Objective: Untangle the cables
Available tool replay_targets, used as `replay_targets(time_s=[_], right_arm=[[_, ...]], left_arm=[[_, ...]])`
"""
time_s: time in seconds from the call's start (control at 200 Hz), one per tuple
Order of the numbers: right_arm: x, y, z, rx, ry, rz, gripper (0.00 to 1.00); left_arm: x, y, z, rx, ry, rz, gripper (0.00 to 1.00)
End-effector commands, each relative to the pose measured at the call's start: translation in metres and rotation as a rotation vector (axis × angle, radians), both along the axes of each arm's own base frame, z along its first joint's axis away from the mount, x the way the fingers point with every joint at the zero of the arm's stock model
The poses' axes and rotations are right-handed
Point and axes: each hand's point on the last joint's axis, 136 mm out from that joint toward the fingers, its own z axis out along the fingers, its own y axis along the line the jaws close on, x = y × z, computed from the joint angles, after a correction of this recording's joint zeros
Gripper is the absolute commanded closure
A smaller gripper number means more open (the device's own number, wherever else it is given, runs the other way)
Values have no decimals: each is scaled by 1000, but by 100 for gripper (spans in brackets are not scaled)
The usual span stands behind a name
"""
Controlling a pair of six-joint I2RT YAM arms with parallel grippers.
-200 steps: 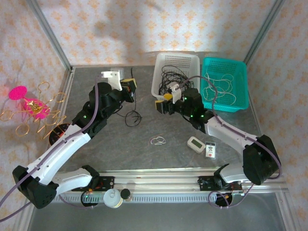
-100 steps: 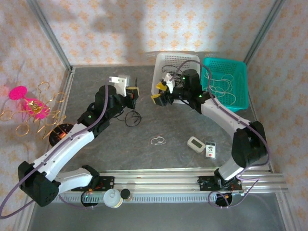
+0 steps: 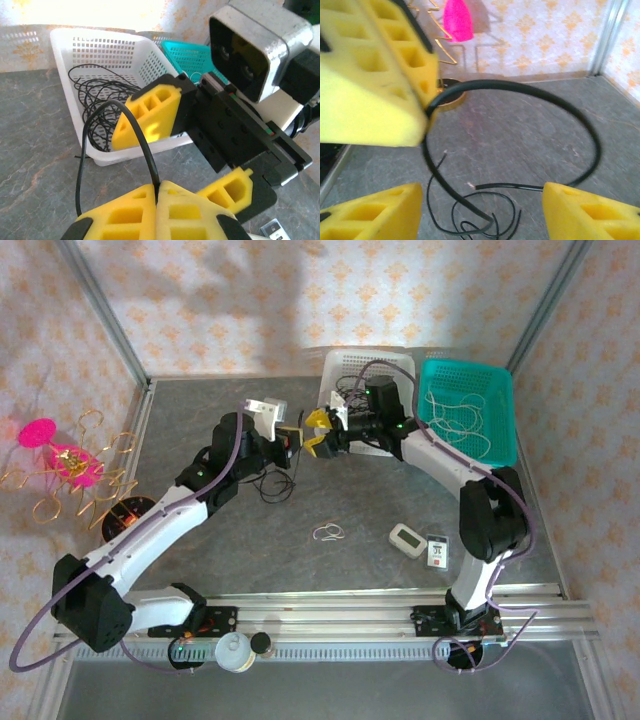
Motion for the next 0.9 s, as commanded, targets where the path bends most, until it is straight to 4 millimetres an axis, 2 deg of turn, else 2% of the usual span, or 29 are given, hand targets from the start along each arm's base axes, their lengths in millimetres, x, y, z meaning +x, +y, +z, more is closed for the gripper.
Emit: replay_targets(time_s=[0.0, 0.145, 0.215, 0.265, 0.29, 0.315, 0.355, 0.395, 0.455, 0.486, 0.531, 0.546, 0.591, 0.696, 0.771, 0.816, 0.896], right_arm=[[-21, 6, 3, 16, 22, 125, 39], [-26, 1, -2, -22, 27, 104, 39], [-21, 2, 6, -1, 50, 63, 40], [-9, 6, 13, 19, 90, -9, 51], [-4, 8, 16, 28, 108, -34, 60], [0, 9, 21, 40, 119, -51, 75], [6, 10, 28, 59, 145, -79, 90], [10, 10, 35, 74, 161, -107, 98], [14, 7, 43, 88, 172, -152, 100], [18, 5, 47, 91, 180, -185, 100], [25, 0, 54, 95, 209, -244, 100], [28, -3, 57, 99, 218, -261, 100], [37, -12, 64, 106, 257, -313, 100], [71, -43, 82, 136, 347, -495, 100], [93, -68, 98, 167, 380, -619, 100], [108, -85, 106, 181, 387, -703, 100], [136, -117, 108, 163, 373, -899, 100]], left_arm=[[9, 2, 32, -54, -69, 23, 100], [13, 2, 34, -52, -66, 35, 100], [15, 0, 37, -62, -68, 32, 100], [15, -2, 40, -77, -71, 24, 100], [15, -3, 41, -86, -74, 22, 100], [15, -4, 41, -92, -72, 22, 100], [17, -4, 40, -99, -69, 25, 92], [19, -3, 39, -101, -65, 35, 83], [23, -1, 37, -104, -58, 60, 78], [25, 1, 38, -109, -60, 76, 71], [28, 6, 40, -115, -64, 108, 49], [29, 9, 41, -117, -67, 122, 43], [31, 19, 43, -118, -75, 171, 33], [24, 37, 49, -146, -118, 231, 23], [16, 41, 44, -145, -119, 227, 18], [11, 43, 36, -125, -101, 219, 18], [4, 45, 14, -79, -51, 210, 21]])
